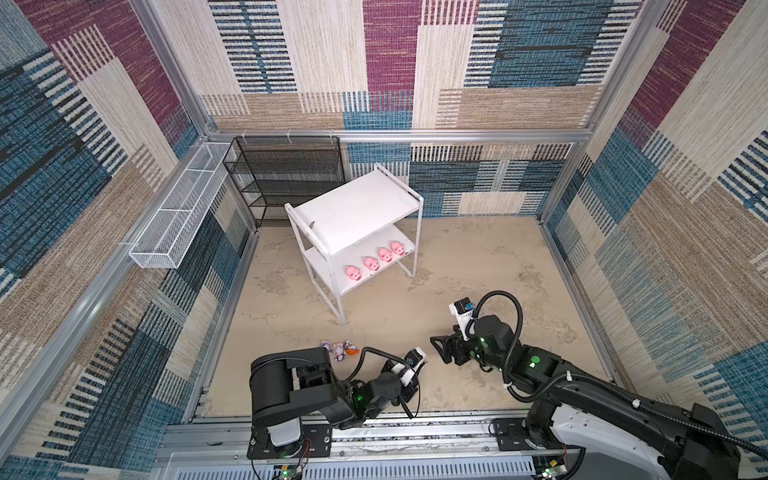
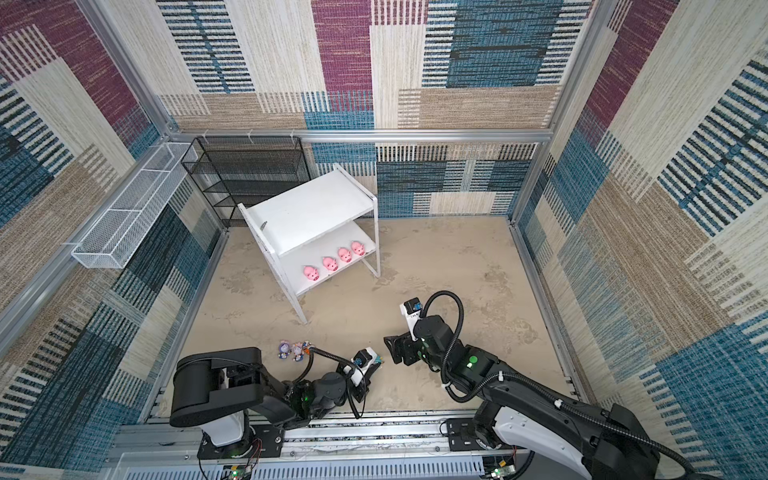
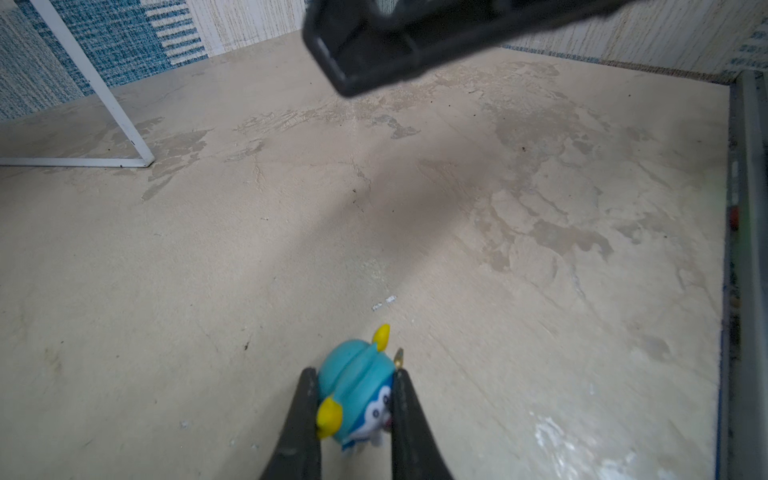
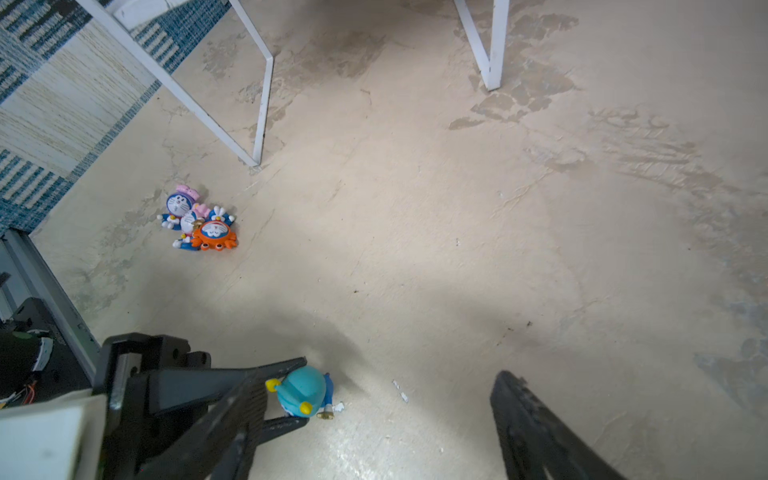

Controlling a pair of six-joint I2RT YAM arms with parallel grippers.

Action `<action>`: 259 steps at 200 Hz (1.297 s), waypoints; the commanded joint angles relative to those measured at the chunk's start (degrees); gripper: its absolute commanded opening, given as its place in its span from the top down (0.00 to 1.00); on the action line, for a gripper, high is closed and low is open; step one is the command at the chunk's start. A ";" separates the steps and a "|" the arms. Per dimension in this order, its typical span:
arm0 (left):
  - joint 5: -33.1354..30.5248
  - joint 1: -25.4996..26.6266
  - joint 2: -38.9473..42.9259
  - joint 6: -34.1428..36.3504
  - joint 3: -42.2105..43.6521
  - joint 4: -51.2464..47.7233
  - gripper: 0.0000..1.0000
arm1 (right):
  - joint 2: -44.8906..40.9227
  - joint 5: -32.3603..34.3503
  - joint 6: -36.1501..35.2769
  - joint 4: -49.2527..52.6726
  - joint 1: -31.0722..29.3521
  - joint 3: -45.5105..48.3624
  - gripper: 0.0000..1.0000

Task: Place and organize the plastic toys onto the shelf
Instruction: 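Lower the teal figurine to the floor and open the left gripper, then withdraw both grippers from the figurine on the floor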

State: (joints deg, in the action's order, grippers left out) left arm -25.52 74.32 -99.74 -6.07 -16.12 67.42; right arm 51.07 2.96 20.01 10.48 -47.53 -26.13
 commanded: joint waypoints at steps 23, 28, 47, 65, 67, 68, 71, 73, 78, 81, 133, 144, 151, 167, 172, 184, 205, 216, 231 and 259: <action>-0.68 -0.01 -0.68 -0.22 0.03 2.91 0.75 | 0.89 -1.29 -0.93 -3.81 -0.02 1.05 0.13; -0.55 0.01 -0.79 -0.20 -0.13 2.85 0.74 | 0.97 -1.30 -0.86 -3.89 -0.02 1.08 0.12; 0.03 0.03 -0.68 0.09 -0.39 2.60 0.72 | 0.97 -1.47 -0.77 -3.89 -0.02 1.25 0.12; 0.11 -0.01 -0.80 0.14 -0.48 2.45 0.69 | 0.86 -1.38 -1.00 -3.74 -0.02 1.56 0.12; 0.12 0.02 -0.74 0.17 -0.49 2.37 0.69 | 0.83 -1.38 -1.09 -3.65 -0.02 1.60 0.12; 0.16 0.03 -0.77 0.22 -0.53 2.32 0.69 | 0.85 -1.38 -1.14 -3.64 0.02 1.60 0.12; 0.20 0.03 -0.86 0.26 -0.56 2.35 0.68 | 0.86 -1.31 -1.14 -3.58 -0.02 1.62 0.12; 0.20 0.03 -0.88 0.22 -0.64 2.30 0.68 | 0.83 -1.30 -1.21 -3.55 -0.02 1.63 0.12; 0.27 0.03 -0.93 0.23 -0.80 2.02 0.68 | 0.78 -1.16 -1.32 -3.39 -0.02 1.69 0.12; 0.33 0.03 -0.90 0.25 -0.87 1.94 0.67 | 0.74 -1.12 -1.36 -3.30 -0.02 1.69 0.12; 0.69 0.01 0.04 0.71 -0.81 1.61 0.55 | 0.45 -2.34 -2.06 -3.28 -0.02 1.70 0.11; -0.04 0.03 2.43 0.36 -0.34 0.51 0.47 | 0.65 -2.84 -1.75 -3.44 -0.02 1.93 0.11; -0.40 0.01 5.12 0.17 -0.22 -1.78 0.42 | 0.61 -3.19 -1.43 -3.71 0.02 2.31 0.11; -0.88 -0.06 14.42 -0.78 -2.36 -15.56 0.35 | 0.62 -3.93 -0.43 -4.16 -0.02 3.00 0.11; -1.22 -0.05 17.69 -1.65 -3.94 -22.35 0.35 | 0.70 -4.46 -0.25 -4.12 -0.02 3.16 0.11; -2.92 -0.12 25.83 -4.22 -7.90 -39.33 0.34 | 0.87 -5.97 0.30 -3.45 -0.01 3.24 0.10; -3.66 -0.52 37.77 -6.52 -12.29 -56.77 0.28 | 0.57 -11.26 2.69 -3.61 -0.06 4.77 0.07; -3.19 -0.88 43.22 -7.32 -14.21 -64.21 0.20 | 0.44 -13.13 3.48 -4.03 -0.18 5.86 0.06; -1.96 -1.90 48.78 -8.18 -16.85 -72.74 0.12 | 0.42 -14.26 3.99 -4.80 -0.61 6.70 0.04; -0.94 -3.60 53.54 -8.92 -24.44 -87.87 0.01 | 3.91 -14.16 3.28 -5.58 -1.33 6.14 0.04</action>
State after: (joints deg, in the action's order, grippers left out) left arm -26.85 71.55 -48.77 -12.75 -35.68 -0.47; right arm 52.73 -9.34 22.68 7.84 -48.38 -19.55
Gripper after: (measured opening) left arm 0.998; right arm 0.963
